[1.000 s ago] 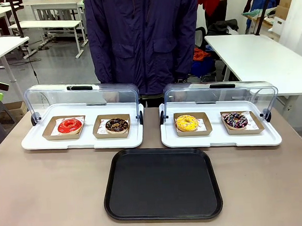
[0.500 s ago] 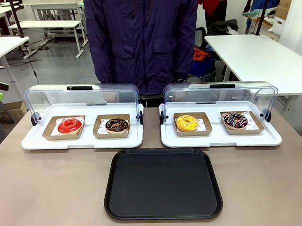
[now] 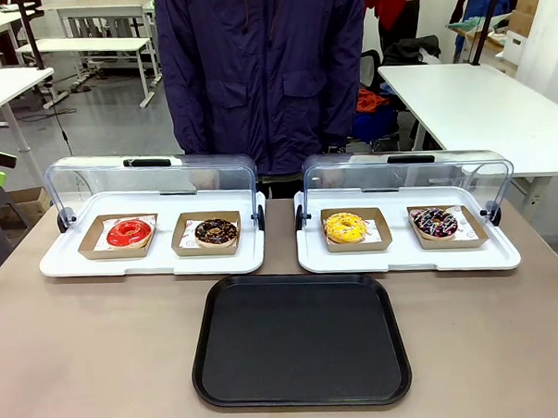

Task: Move the first donut from the left to the tray.
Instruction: Pick up the Paper togo box containing the Donut indicated by the person and place it on the Handle tray.

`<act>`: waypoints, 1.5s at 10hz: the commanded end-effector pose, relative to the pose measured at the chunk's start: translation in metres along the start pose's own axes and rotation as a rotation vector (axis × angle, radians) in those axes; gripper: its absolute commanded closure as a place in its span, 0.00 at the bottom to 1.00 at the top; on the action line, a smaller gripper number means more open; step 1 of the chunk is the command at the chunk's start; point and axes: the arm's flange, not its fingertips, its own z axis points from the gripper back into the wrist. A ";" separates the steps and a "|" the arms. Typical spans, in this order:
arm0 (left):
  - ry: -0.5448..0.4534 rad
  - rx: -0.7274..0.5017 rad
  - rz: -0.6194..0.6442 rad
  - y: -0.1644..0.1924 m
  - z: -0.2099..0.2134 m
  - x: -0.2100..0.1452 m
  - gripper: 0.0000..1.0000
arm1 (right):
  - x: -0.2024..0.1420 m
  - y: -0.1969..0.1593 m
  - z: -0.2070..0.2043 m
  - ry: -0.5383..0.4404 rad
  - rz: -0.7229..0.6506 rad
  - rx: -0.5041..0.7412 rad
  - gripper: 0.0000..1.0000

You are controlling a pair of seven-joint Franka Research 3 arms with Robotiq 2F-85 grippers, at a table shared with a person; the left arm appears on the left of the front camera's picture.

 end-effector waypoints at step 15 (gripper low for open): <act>-0.004 0.000 -0.006 -0.003 0.001 0.003 0.00 | 0.000 0.001 -0.002 -0.027 0.020 0.000 0.00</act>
